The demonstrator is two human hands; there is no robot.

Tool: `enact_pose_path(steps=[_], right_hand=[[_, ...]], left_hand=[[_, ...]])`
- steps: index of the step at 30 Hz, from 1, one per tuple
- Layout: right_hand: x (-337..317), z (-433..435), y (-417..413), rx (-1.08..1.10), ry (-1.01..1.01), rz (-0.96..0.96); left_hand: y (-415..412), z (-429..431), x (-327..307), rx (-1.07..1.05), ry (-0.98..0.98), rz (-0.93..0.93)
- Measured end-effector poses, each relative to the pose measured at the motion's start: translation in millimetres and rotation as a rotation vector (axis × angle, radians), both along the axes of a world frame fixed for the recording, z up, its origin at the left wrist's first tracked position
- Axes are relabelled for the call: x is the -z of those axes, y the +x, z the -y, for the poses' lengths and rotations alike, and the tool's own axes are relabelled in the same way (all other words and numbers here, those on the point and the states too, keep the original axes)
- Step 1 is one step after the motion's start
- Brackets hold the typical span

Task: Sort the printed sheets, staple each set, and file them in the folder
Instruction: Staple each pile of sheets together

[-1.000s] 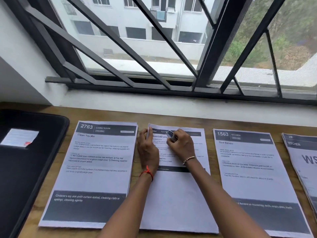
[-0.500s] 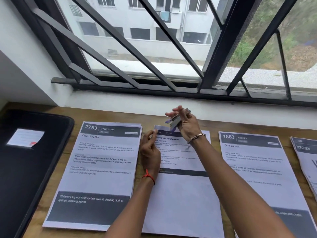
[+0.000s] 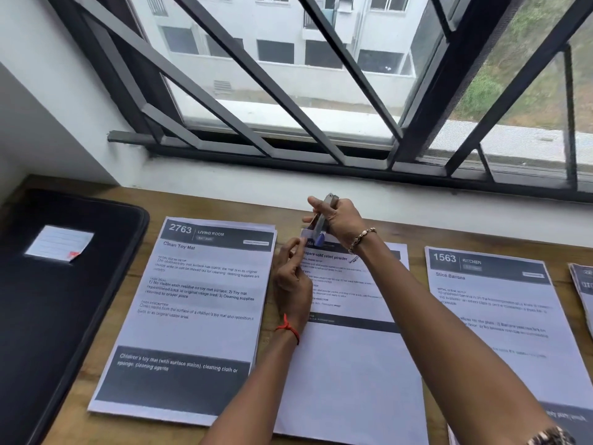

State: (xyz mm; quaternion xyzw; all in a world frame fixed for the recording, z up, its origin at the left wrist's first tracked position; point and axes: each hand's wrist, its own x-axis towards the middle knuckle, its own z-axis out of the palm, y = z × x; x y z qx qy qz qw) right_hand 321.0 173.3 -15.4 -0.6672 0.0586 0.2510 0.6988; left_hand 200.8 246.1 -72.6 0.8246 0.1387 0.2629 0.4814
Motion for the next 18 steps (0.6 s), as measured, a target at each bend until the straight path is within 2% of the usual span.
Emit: enact_pose_path(steps=[3, 9, 12, 18], right_hand=[[-2, 2, 1, -0.111, -0.024, -0.013], [1, 14, 10, -0.357, 0.076, -0.117], [-4, 26, 16, -0.551, -0.026, -0.051], [1, 28, 24, -0.592, -0.106, 0.071]], left_hand=[[-1, 1, -2, 0.005, -0.006, -0.003], [0, 0, -2, 0.000, 0.010, -0.013], [0, 0, -1, 0.003, 0.008, -0.014], [2, -1, -1, 0.009, -0.004, -0.011]])
